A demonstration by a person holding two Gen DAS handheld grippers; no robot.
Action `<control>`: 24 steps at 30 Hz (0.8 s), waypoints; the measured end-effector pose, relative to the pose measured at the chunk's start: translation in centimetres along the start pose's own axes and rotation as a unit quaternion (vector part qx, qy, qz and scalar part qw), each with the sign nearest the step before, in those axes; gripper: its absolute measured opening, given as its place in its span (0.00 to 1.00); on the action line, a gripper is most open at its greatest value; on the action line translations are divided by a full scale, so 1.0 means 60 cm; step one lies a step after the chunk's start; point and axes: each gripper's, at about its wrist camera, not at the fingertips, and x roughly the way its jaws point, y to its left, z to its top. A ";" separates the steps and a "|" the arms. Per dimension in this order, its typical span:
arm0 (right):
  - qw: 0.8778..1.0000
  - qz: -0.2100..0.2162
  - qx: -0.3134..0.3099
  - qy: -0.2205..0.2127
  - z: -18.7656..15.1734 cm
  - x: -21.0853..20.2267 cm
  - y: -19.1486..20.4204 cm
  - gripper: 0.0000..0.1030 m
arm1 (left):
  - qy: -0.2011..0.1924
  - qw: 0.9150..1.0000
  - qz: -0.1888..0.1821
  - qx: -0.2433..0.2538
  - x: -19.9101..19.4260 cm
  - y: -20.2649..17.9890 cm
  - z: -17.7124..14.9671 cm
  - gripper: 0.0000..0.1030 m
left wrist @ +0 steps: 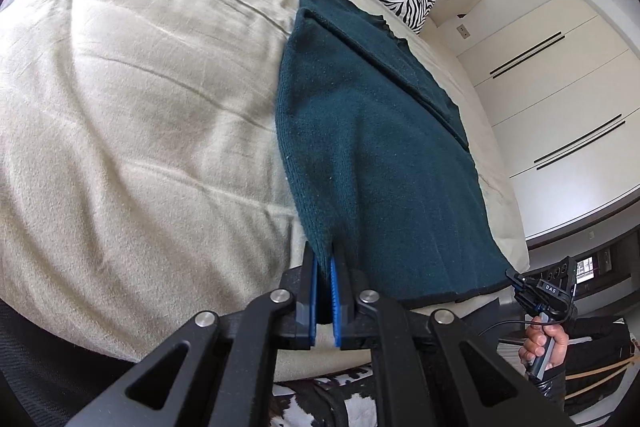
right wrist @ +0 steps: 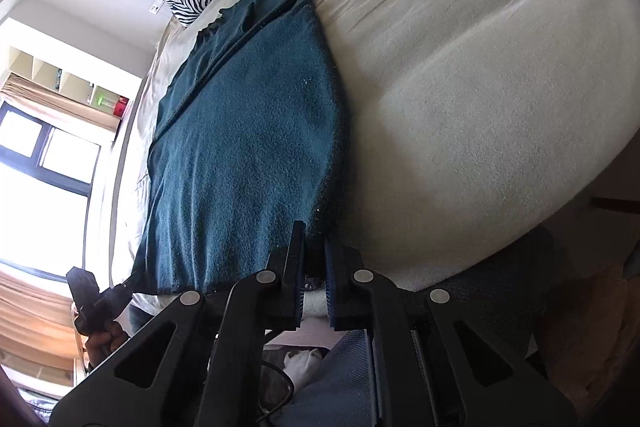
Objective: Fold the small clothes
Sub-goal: 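Grasp the sweater hem with the left gripper and lift it toward the collar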
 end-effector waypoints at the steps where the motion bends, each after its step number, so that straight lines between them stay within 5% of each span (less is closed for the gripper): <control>1: 1.000 0.014 -0.003 -0.009 0.007 -0.008 0.009 0.07 | -0.007 1.000 -0.008 -0.005 -0.007 0.000 0.007 0.07; 6: 0.996 0.080 -0.004 -0.045 0.039 -0.033 0.049 0.07 | -0.043 0.997 -0.061 -0.035 -0.043 -0.001 0.040 0.07; 24: 0.982 0.133 0.037 -0.126 0.204 -0.028 0.090 0.07 | -0.119 0.977 -0.153 -0.088 -0.069 -0.018 0.181 0.07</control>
